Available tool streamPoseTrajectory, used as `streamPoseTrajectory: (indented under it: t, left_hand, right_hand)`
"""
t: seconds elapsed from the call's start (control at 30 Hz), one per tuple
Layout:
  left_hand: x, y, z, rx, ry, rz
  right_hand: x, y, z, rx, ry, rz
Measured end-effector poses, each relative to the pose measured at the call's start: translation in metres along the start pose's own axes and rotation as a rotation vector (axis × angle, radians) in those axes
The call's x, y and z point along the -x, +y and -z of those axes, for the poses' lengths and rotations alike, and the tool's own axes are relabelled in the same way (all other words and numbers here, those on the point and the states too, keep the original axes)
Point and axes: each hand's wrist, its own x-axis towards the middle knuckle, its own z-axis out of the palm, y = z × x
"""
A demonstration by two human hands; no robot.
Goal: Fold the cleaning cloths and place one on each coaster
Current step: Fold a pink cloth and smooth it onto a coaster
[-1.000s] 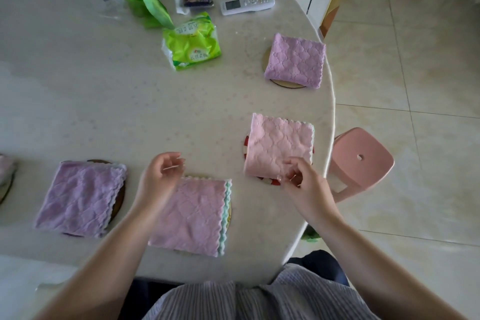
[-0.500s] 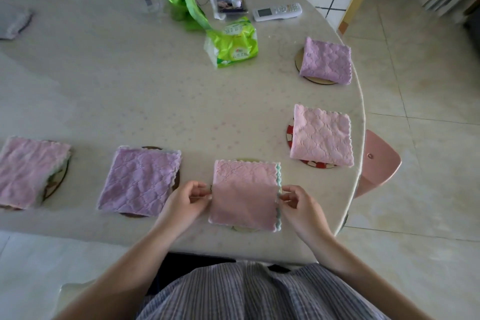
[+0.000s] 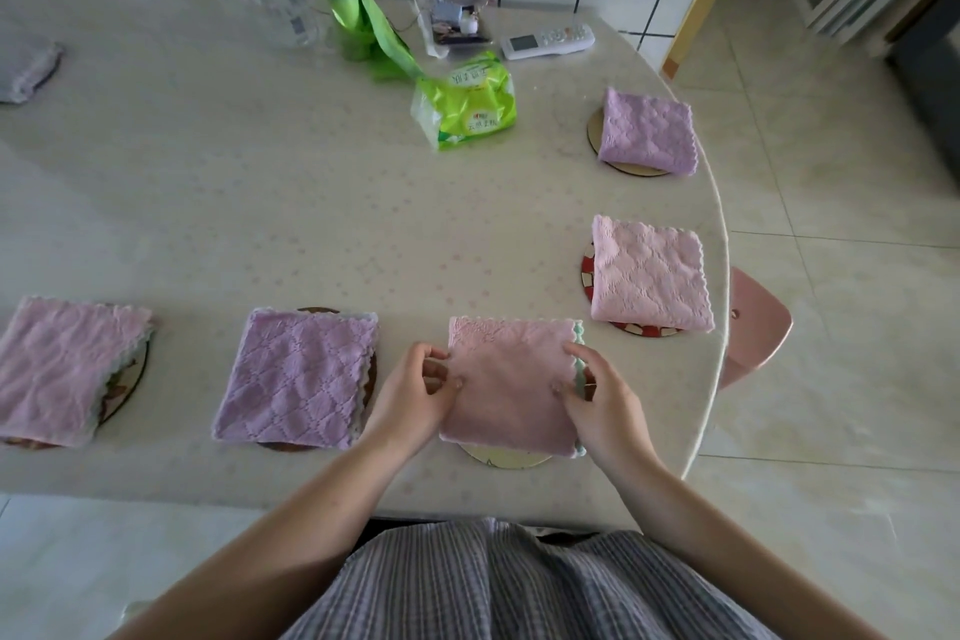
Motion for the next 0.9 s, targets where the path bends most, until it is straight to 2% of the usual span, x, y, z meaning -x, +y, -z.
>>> streamPoseTrajectory:
  t: [0.17,0.3,0.33,0.43,0.5,0.57,0.73,0.8,0.9]
  left_hand:
    - [0.000,-0.004,0.000,0.044,-0.037,0.012]
    - [0.013,-0.006,0.005,-0.078,-0.022,-0.139]
    - [0.017,-0.007,0.007,-0.139,-0.020,-0.188]
    - [0.024,-0.014,0.009,-0.418,0.034,-0.450]
    - [0.022,-0.021,0.007,-0.637,0.061,-0.675]
    - [0.020,-0.025,0.002,-0.732,0.028,-0.764]
    - [0.016,-0.024,0.002,-0.632,-0.066,-0.662]
    - [0.020,-0.022,0.006,-0.492,-0.088,-0.570]
    - [0.030,-0.021,0.023,-0.227,0.041,-0.381]
  right_hand:
    - [-0.002,0.009,-0.002,0.025,-0.057,-0.024]
    - [0.005,0.023,0.000,-0.032,-0.081,-0.004]
    - [0.009,0.027,0.002,0.022,-0.042,0.060]
    - [0.021,0.039,0.001,0.438,0.118,0.433]
    - [0.024,0.040,-0.001,0.554,0.057,0.550]
    - [0.025,0.041,-0.003,0.574,-0.036,0.538]
    - [0.016,0.036,0.004,0.545,-0.178,0.466]
    - [0.013,0.030,0.009,0.499,-0.197,0.445]
    - [0.010,0.015,0.005,0.369,-0.153,0.510]
